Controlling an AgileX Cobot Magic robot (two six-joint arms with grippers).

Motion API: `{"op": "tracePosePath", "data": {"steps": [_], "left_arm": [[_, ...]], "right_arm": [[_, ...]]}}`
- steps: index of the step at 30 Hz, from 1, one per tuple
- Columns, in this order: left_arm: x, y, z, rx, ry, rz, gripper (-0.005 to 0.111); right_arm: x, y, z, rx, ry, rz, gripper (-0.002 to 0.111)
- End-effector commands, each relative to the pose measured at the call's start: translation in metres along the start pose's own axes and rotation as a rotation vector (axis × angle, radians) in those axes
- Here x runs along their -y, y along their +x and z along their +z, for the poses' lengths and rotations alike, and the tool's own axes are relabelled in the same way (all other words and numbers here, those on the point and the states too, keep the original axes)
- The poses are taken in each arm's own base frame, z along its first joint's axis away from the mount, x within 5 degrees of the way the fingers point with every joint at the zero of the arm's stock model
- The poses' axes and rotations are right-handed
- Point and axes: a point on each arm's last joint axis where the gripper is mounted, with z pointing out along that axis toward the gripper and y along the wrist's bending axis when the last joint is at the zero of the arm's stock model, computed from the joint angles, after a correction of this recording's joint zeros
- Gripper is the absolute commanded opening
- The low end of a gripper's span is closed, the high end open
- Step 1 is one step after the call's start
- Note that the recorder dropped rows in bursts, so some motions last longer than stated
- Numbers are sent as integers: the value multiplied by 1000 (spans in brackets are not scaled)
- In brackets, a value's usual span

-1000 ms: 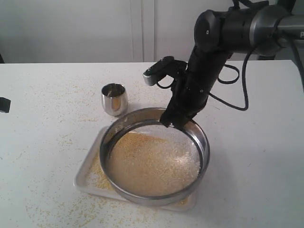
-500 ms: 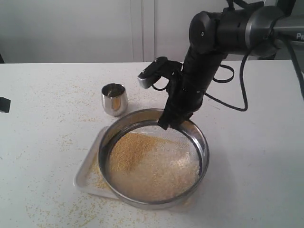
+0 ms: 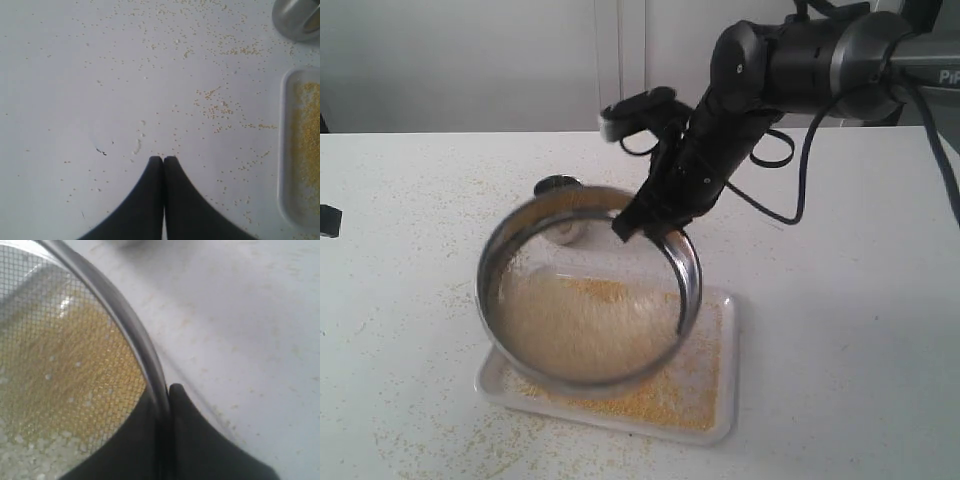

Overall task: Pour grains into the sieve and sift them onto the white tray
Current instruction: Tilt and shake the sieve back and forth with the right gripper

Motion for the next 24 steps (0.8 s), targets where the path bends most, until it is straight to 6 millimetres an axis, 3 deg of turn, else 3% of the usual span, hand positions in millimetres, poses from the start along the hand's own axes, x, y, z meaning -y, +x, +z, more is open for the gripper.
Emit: {"op": "tracePosePath", "data": {"steps": [1, 5, 9, 13, 14, 16, 18, 19, 21, 24], "left_arm": [[-1, 3, -1, -7, 0, -7, 0], [-1, 3, -1, -7, 0, -7, 0], [-1, 3, -1, -7, 0, -7, 0], [-1, 3, -1, -7, 0, -7, 0], [-1, 3, -1, -7, 0, -7, 0], [-1, 3, -1, -7, 0, -7, 0], [-1, 3, -1, -7, 0, -7, 0], [-1, 3, -1, -7, 0, -7, 0], [-1, 3, -1, -7, 0, -7, 0], [-1, 3, -1, -7, 0, -7, 0]], "right_arm": [[4, 5, -8, -68, 36, -140, 0], [24, -3, -11, 78, 163, 290, 0], [8, -5, -8, 58, 82, 180, 0], [-2, 5, -8, -77, 13, -185, 0], [2, 3, -8, -60, 54, -154, 0], [15, -2, -9, 27, 140, 87, 0], [17, -7, -10, 103, 143, 300, 0], [15, -9, -10, 123, 131, 322, 0], [5, -12, -8, 118, 96, 266, 0], [-7, -4, -6, 2, 67, -71, 0]]}}
